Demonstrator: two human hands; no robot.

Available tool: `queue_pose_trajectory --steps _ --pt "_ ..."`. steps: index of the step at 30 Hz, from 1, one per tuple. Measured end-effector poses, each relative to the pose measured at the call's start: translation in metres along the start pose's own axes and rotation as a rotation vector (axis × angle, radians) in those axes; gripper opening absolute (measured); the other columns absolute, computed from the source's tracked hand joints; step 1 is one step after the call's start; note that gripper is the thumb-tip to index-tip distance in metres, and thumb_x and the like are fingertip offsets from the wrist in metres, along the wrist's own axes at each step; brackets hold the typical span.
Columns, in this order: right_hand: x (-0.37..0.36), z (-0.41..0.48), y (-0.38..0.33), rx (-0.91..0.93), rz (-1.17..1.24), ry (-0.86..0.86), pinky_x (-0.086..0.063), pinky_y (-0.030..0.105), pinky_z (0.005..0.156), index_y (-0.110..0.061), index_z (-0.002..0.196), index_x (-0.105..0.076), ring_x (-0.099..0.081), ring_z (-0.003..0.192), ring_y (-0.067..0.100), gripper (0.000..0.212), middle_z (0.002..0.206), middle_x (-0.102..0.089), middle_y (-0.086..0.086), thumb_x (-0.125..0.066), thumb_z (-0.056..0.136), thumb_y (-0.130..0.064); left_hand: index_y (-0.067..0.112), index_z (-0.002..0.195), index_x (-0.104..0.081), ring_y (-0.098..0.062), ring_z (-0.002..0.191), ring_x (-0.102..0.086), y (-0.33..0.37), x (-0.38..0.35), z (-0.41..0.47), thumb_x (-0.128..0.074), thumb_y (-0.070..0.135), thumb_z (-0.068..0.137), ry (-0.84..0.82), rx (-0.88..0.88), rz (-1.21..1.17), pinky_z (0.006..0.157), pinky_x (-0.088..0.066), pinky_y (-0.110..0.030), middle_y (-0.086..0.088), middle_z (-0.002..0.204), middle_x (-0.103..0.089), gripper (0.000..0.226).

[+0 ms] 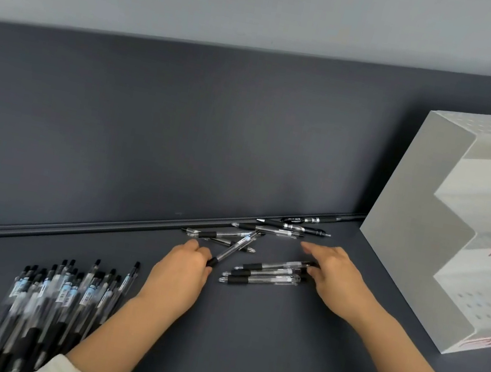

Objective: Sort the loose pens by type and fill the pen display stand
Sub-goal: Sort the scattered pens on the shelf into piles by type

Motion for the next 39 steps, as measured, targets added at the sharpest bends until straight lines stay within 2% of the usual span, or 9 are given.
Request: queue_pose_trajectory --steps 4,7,12,18,20,24,27,30,39 --pt "-0.010 0.000 0.000 0.027 -0.014 -0.057 -0.037 0.032 0.100 -0.020 0.136 -0.046 -0.041 0.120 0.019 0.044 0.130 -0.051 -0.003 -0.053 0.093 -0.012 0.015 0.107 -0.058 -0.022 0.096 -0.054 0.001 0.001 -0.002 -0.047 0.026 0.095 0.040 0.007 -0.048 0.079 -0.047 -0.033 -0.002 0.102 -0.051 0.020" --pt "-0.010 0.000 -0.001 0.034 -0.010 -0.042 -0.040 0.029 0.093 -0.021 0.129 -0.053 -0.044 0.113 0.018 0.039 0.115 -0.053 -0.002 -0.057 0.091 -0.014 0.016 0.107 -0.059 -0.021 0.095 -0.054 -0.003 0.005 -0.005 -0.048 0.025 0.095 0.083 0.012 -0.093 0.079 -0.046 -0.031 -0.001 0.100 -0.051 0.020" --pt "-0.005 0.000 -0.003 0.064 -0.063 0.023 -0.035 0.023 0.077 -0.022 0.105 -0.067 -0.046 0.096 0.015 0.020 0.092 -0.051 -0.007 -0.060 0.088 -0.014 0.018 0.108 -0.061 -0.018 0.099 -0.053 -0.018 0.028 -0.017 -0.052 0.025 0.093 0.216 0.049 -0.185 0.082 -0.046 -0.031 0.002 0.100 -0.055 0.019" --pt "0.026 0.002 -0.003 0.049 -0.129 0.308 -0.045 0.038 0.068 -0.012 0.086 -0.071 -0.049 0.080 0.027 0.018 0.084 -0.062 0.004 -0.068 0.077 0.002 0.022 0.099 -0.063 -0.017 0.092 -0.055 -0.058 0.065 -0.050 -0.055 0.025 0.090 0.362 0.132 -0.217 0.078 -0.049 -0.037 0.005 0.092 -0.056 0.012" --pt "0.035 0.003 -0.015 0.079 -0.076 0.395 -0.043 0.036 0.064 -0.010 0.083 -0.071 -0.049 0.077 0.029 0.019 0.080 -0.061 0.005 -0.071 0.073 0.006 0.021 0.098 -0.064 -0.017 0.088 -0.056 -0.077 0.073 -0.065 -0.056 0.023 0.089 0.393 0.174 -0.217 0.077 -0.049 -0.036 0.005 0.091 -0.057 0.011" --pt "0.027 0.002 -0.077 0.288 -0.005 0.365 -0.035 0.027 0.066 -0.013 0.085 -0.070 -0.045 0.079 0.017 0.019 0.080 -0.054 -0.006 -0.069 0.076 0.003 0.024 0.096 -0.065 -0.014 0.080 -0.056 -0.120 0.079 -0.098 -0.058 0.025 0.088 0.407 0.268 -0.219 0.073 -0.049 -0.033 0.009 0.085 -0.056 0.011" --pt "0.001 -0.005 -0.140 0.509 -0.049 0.268 -0.039 0.027 0.062 -0.019 0.082 -0.067 -0.050 0.072 0.018 0.022 0.079 -0.058 -0.006 -0.074 0.072 0.000 0.026 0.094 -0.066 -0.007 0.071 -0.053 -0.144 0.081 -0.124 -0.061 0.027 0.087 0.427 0.322 -0.208 0.064 -0.042 -0.026 0.015 0.079 -0.053 0.009" --pt "-0.033 -0.014 -0.193 0.689 -0.127 0.200 -0.043 0.028 0.058 -0.023 0.079 -0.064 -0.053 0.068 0.017 0.026 0.077 -0.057 -0.008 -0.078 0.067 -0.005 0.022 0.094 -0.069 -0.008 0.068 -0.052 -0.160 0.084 -0.147 -0.065 0.025 0.084 0.457 0.354 -0.186 0.063 -0.040 -0.025 0.014 0.076 -0.051 0.011" --pt "-0.078 -0.027 -0.279 0.950 -0.317 0.177 -0.038 0.026 0.054 -0.021 0.082 -0.066 -0.054 0.067 0.018 0.042 0.078 -0.058 -0.005 -0.079 0.050 0.003 0.021 0.097 -0.070 -0.007 0.068 -0.056 -0.174 0.076 -0.190 -0.064 0.024 0.085 0.403 0.389 -0.266 0.068 -0.049 -0.024 0.010 0.080 -0.056 0.014"
Point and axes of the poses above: each hand's wrist, its own z-axis towards the middle knuckle, its own x-axis out of the back of the hand, y = z × x, the point moved 8 cm from there along z, towards the middle knuckle
